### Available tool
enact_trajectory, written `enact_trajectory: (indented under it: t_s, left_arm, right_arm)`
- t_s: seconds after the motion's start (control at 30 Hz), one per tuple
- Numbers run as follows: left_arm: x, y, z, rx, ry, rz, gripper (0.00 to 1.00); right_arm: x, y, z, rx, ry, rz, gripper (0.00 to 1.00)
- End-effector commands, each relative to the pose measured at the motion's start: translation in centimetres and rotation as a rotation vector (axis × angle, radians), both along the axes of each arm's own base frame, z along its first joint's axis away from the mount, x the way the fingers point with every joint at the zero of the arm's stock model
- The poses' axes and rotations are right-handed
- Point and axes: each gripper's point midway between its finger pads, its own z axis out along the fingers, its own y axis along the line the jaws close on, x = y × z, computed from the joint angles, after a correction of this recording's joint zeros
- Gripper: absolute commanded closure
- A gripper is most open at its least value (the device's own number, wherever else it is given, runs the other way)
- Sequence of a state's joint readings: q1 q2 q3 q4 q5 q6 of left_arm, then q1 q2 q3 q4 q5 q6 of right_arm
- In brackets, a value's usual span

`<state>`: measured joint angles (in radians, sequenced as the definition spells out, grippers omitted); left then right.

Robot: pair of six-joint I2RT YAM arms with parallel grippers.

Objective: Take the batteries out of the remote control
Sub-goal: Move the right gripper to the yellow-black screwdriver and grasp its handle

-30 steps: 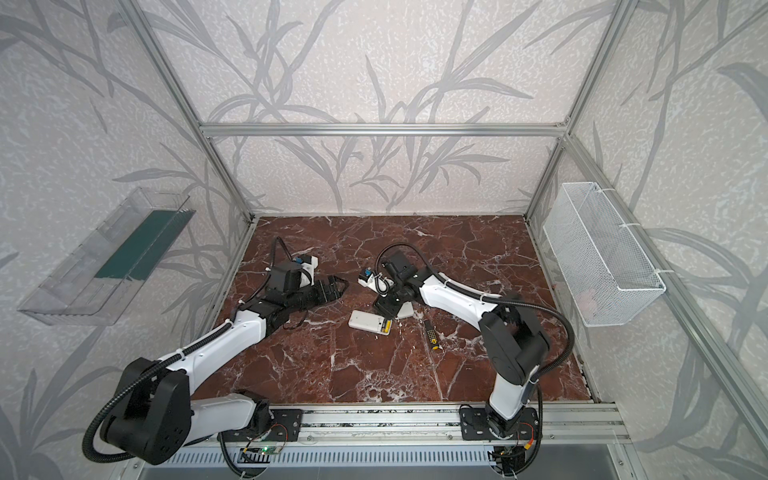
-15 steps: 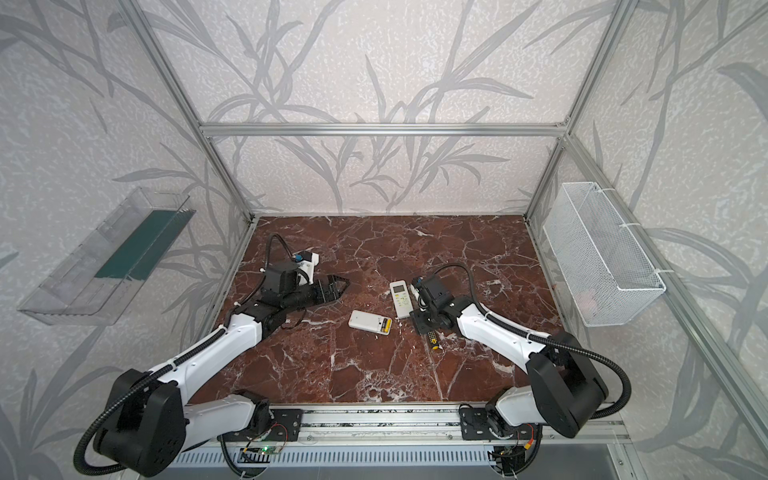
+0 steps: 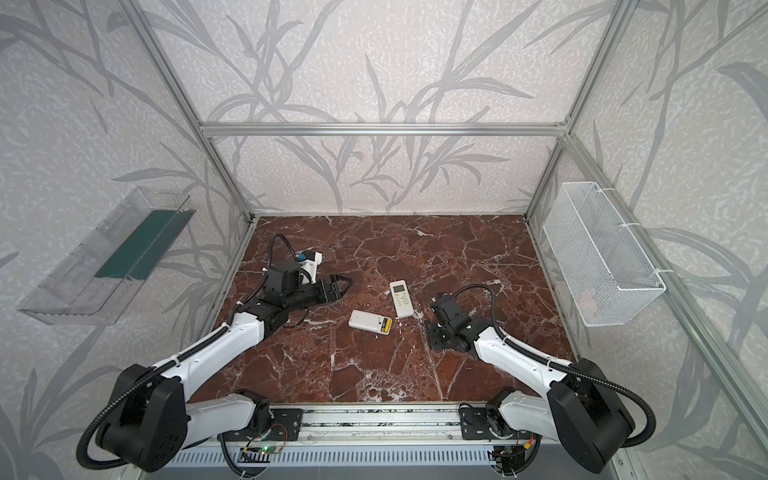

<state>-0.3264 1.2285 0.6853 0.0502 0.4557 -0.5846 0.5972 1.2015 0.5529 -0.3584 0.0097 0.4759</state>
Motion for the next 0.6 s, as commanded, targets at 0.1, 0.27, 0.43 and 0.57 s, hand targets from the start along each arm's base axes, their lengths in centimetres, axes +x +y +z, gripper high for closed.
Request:
enact_trajectory:
  t_s: [0.1, 0.27, 0.43, 0.57]
  left_arm:
    - [0.56, -0.54, 0.89, -0.017, -0.025, -0.011, 0.03]
    - [0.57, -0.59, 0.67, -0.016, -0.019, -0.013, 0.03]
    - [0.52, -0.58, 0.65, -0.016, -0.018, -0.014, 0.03]
    - [0.4, -0.56, 0.55, -0.017, -0.015, -0.014, 0.04]
  right_arm:
    - [0.22, 0.68, -0.21, 0.051, -0.007, -0.009, 0.54]
    - [0.42, 0.98, -0.28, 0.077, -0.022, -0.016, 0.54]
    - [0.5, 0.54, -0.25, 0.09, -0.041, -0.056, 0.54]
    - [0.44, 0.11, -0.19, 0.116, -0.054, -0.084, 0.54]
